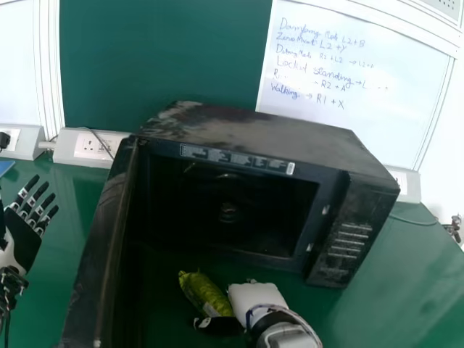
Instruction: Put biscuit inside oven
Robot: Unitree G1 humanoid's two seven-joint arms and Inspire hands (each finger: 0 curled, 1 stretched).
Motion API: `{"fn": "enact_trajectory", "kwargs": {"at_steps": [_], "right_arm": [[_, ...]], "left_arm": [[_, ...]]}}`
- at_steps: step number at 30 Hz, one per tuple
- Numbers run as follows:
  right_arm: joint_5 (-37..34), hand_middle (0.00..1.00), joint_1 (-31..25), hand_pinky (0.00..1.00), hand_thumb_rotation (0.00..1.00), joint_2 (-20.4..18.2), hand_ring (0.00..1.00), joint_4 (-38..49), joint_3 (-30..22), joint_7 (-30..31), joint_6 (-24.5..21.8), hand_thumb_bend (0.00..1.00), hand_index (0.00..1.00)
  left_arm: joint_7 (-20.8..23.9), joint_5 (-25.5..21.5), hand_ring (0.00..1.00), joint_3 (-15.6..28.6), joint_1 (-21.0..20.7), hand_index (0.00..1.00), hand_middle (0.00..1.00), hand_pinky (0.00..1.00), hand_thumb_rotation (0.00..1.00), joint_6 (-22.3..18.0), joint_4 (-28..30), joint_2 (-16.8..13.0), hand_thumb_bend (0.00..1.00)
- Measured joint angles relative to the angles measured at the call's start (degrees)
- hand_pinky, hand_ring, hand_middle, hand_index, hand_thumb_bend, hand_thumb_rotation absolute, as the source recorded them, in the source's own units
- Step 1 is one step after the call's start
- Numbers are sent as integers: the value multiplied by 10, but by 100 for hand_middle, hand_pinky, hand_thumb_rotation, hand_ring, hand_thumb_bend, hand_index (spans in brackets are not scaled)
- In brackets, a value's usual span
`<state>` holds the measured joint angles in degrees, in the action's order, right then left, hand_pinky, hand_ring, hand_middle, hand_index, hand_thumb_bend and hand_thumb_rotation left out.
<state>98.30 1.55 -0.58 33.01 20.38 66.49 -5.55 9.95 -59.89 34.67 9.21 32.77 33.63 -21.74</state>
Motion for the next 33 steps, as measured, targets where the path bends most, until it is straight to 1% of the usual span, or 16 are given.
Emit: {"fn": "enact_trajectory", "kwargs": {"at_steps": [4,7,10,12,15,17,19,22,27,29,33], "right_arm": [[-1,73,2,52,67,0,64,-19,1,-4,-10,100,84],[-3,73,10,52,67,1,64,-25,2,-5,-12,100,84],[-7,75,15,55,66,2,67,-29,3,-4,-17,100,85],[-7,74,15,54,65,3,67,-31,5,-4,-20,100,84],[-6,73,16,51,65,4,64,-33,8,-6,-23,100,84],[-5,74,19,51,65,6,64,-36,11,-9,-25,100,84],[-5,78,22,58,66,6,71,-40,12,-8,-28,98,85],[-7,79,29,61,65,6,73,-45,12,0,-32,97,86],[-9,77,37,58,61,4,71,-51,12,5,-45,96,85],[-9,76,39,54,59,3,68,-54,12,5,-52,95,85],[-10,74,49,49,58,0,65,-66,13,8,-61,94,85]], "left_arm": [[-3,0,100,0,0,100,100,100,27,0,-1,-3,35],[-3,0,100,1,0,100,100,100,27,0,-1,-4,35],[-2,0,100,1,0,100,100,100,26,0,-1,-5,37],[-2,1,100,1,0,100,100,100,27,0,-1,-5,38],[-3,1,100,1,0,100,100,100,27,0,-3,-6,39],[-3,1,100,1,0,100,100,100,27,0,-4,-7,39],[-3,0,100,1,0,100,100,100,27,0,-4,-7,38],[-3,0,100,1,0,100,100,100,26,0,-4,-7,40],[-3,0,100,1,0,100,100,100,26,0,-3,-7,39],[-3,1,100,1,0,100,100,100,27,0,-3,-7,39],[-3,0,100,1,0,100,100,100,26,0,-3,-7,40]]}}
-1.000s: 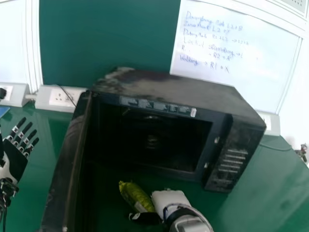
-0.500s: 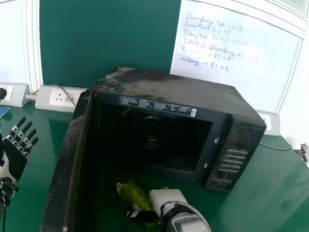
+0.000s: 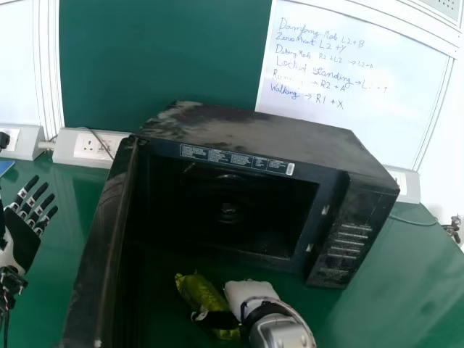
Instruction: Put biscuit inside oven
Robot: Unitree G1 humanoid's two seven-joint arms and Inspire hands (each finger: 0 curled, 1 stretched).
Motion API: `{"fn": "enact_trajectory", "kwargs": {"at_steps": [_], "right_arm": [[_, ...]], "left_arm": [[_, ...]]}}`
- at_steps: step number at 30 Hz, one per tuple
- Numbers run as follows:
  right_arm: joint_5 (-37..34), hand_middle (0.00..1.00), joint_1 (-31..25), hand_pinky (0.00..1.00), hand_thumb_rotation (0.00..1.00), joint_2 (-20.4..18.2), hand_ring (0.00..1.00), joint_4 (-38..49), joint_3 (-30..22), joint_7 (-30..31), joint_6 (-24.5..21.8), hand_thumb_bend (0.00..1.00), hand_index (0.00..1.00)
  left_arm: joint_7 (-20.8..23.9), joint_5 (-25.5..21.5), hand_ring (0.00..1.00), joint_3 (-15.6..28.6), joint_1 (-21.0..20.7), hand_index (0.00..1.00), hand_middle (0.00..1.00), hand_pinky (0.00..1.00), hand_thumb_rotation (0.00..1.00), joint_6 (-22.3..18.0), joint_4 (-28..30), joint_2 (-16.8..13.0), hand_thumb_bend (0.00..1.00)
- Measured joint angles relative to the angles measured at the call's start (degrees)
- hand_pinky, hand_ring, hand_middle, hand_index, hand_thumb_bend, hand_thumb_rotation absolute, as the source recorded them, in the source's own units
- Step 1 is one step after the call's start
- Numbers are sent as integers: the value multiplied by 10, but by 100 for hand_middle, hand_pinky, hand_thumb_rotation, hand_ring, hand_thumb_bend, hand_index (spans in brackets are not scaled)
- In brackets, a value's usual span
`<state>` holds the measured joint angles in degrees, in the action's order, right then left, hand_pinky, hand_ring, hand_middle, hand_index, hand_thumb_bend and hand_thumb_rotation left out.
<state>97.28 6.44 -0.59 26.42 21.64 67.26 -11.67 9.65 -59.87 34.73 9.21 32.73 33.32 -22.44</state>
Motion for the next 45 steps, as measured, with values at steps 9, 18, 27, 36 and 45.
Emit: {"fn": "enact_trajectory", "kwargs": {"at_steps": [9,18,27,36,45], "right_arm": [[-2,74,26,47,55,-3,65,-23,1,13,-21,98,86],[2,73,29,46,60,-5,63,-25,9,18,-37,100,86],[-21,72,49,44,42,17,60,7,13,97,-7,91,85],[71,69,109,39,18,15,52,-46,100,146,44,71,83],[123,76,111,51,17,7,62,-72,134,136,47,60,84]], "left_arm": [[-1,-1,100,1,0,100,100,100,26,-1,0,0,42],[-2,-1,100,1,2,100,99,100,27,-2,2,0,40],[-3,-4,100,7,7,100,99,100,27,-2,3,0,37],[-4,-13,100,8,9,100,99,100,28,-4,3,0,38],[-11,-13,100,8,11,100,99,100,29,-8,3,0,40]]}}
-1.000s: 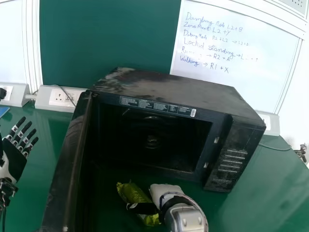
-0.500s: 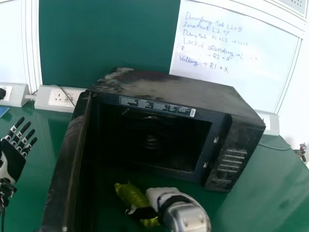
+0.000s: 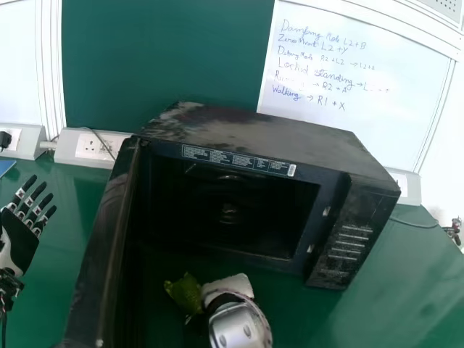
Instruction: Put biscuit inside oven
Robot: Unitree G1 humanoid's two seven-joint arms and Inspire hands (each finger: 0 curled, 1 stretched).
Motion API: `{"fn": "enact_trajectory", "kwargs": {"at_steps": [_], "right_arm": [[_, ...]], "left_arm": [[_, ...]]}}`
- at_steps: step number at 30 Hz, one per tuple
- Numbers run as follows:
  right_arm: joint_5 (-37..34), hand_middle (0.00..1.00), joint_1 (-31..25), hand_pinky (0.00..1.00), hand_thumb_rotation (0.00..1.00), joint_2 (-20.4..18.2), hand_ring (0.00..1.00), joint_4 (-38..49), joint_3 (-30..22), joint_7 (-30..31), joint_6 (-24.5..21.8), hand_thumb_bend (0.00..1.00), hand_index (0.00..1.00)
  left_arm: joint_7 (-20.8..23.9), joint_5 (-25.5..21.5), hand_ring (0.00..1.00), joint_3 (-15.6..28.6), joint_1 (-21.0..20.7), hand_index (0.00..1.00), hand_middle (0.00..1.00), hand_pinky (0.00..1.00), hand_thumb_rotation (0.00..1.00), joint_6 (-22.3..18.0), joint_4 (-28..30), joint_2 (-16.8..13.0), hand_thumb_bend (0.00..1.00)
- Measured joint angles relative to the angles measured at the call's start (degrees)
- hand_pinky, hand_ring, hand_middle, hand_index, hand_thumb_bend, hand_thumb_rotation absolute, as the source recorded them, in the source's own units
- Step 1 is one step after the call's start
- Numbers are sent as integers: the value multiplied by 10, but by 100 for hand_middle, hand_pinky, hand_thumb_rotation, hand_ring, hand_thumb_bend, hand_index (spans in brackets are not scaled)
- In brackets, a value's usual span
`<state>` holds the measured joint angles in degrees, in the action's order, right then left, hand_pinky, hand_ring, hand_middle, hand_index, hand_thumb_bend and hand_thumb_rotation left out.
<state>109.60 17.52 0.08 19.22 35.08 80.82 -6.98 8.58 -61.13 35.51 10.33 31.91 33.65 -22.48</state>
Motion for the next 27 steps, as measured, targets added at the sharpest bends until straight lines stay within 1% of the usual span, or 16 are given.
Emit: {"fn": "enact_trajectory", "kwargs": {"at_steps": [1,3,6,8,11,14,16,18,19,20,21,23,24,25,26,27], "right_arm": [[3,76,1,53,19,-1,64,-2,3,0,2,60,84],[9,78,2,57,26,-3,66,-6,7,1,5,59,84],[23,80,5,59,28,-9,68,-18,13,0,5,60,84],[29,79,7,57,27,-13,67,-23,13,0,4,60,84],[35,77,8,54,31,-16,64,-24,13,1,5,61,83],[36,77,10,53,35,-14,64,-25,14,1,10,61,82],[36,75,14,51,36,-13,62,-26,17,2,12,60,81],[37,74,19,51,39,-11,61,-27,23,8,14,61,79],[37,72,22,49,41,-7,59,-26,30,11,17,61,75],[37,72,26,48,41,-3,58,-26,35,13,19,62,74],[37,69,30,45,42,4,54,-24,45,16,27,61,71],[37,68,39,43,43,15,51,-17,63,19,41,61,69],[37,66,40,42,41,18,50,-13,69,22,49,60,70],[37,63,40,39,39,19,47,-7,74,30,55,60,71],[37,58,41,35,34,20,43,-3,77,36,59,61,70],[37,51,41,28,27,21,36,1,81,38,54,63,70]], "left_arm": [[0,0,100,0,0,100,99,100,29,0,0,0,39],[0,0,100,0,0,100,99,100,29,0,0,0,40],[0,0,100,0,1,100,100,100,29,-1,1,0,40],[-1,0,100,0,2,100,100,100,29,-2,4,0,39],[0,-1,100,1,3,100,100,100,29,-3,10,0,39],[4,-8,100,2,3,100,99,100,29,-3,12,0,39],[10,-8,100,2,3,100,98,100,28,-3,12,0,40],[12,-10,100,2,3,100,99,100,28,-3,13,0,38],[12,-10,100,2,3,100,99,100,28,-4,13,0,37],[12,-10,100,2,3,100,99,100,28,-4,13,0,37],[12,-11,100,2,3,100,99,100,27,-4,13,0,38],[12,-15,100,2,3,100,99,100,27,-5,13,0,38],[12,-16,100,2,3,100,98,100,27,-5,13,0,37],[12,-18,100,2,3,100,98,100,27,-5,13,0,37],[12,-20,100,2,3,100,98,100,27,-5,14,0,37],[13,-20,100,2,3,100,98,100,28,-5,15,0,37]]}}
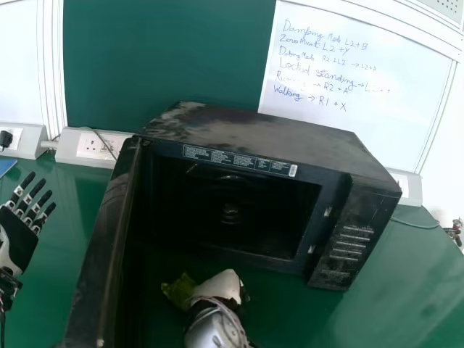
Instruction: Put biscuit inside oven
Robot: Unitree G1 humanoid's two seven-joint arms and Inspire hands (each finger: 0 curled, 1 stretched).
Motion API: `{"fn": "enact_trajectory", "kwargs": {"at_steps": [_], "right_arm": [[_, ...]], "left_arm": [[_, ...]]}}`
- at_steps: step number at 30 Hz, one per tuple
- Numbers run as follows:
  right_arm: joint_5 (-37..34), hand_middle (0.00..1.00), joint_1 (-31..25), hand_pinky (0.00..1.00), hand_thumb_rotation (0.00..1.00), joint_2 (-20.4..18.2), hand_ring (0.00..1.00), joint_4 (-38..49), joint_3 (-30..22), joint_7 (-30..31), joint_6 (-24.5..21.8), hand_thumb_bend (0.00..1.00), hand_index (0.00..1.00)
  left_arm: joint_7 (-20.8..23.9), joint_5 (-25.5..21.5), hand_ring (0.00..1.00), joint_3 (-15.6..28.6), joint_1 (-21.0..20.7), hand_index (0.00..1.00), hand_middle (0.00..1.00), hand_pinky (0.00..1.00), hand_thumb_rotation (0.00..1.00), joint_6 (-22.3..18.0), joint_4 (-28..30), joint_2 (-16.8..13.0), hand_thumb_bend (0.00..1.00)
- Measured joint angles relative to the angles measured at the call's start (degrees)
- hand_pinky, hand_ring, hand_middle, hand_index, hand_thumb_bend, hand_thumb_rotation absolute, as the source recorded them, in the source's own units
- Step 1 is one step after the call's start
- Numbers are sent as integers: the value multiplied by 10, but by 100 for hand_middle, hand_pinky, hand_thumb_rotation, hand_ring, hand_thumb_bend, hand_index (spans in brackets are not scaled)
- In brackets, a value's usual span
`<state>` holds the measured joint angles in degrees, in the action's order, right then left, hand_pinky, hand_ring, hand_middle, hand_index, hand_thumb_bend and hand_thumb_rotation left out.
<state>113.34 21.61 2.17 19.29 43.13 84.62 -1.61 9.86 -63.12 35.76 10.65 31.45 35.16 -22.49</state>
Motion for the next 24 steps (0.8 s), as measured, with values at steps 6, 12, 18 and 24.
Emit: {"fn": "enact_trajectory", "kwargs": {"at_steps": [6,12,18,24], "right_arm": [[0,46,-7,22,3,8,29,1,11,-18,-62,58,71],[-1,48,-32,25,0,19,31,2,13,-75,-100,56,68],[-2,47,-70,27,0,15,31,3,-2,-136,-134,56,65],[-25,47,-120,21,0,-9,25,26,-50,-201,-150,58,66]], "left_arm": [[1,0,100,0,0,100,98,100,28,0,1,-1,39],[0,-1,100,0,0,99,97,100,27,0,0,-4,39],[-1,-1,100,0,0,98,96,100,27,-2,0,-4,39],[-1,-1,100,1,0,98,95,100,29,-2,0,-6,38]]}}
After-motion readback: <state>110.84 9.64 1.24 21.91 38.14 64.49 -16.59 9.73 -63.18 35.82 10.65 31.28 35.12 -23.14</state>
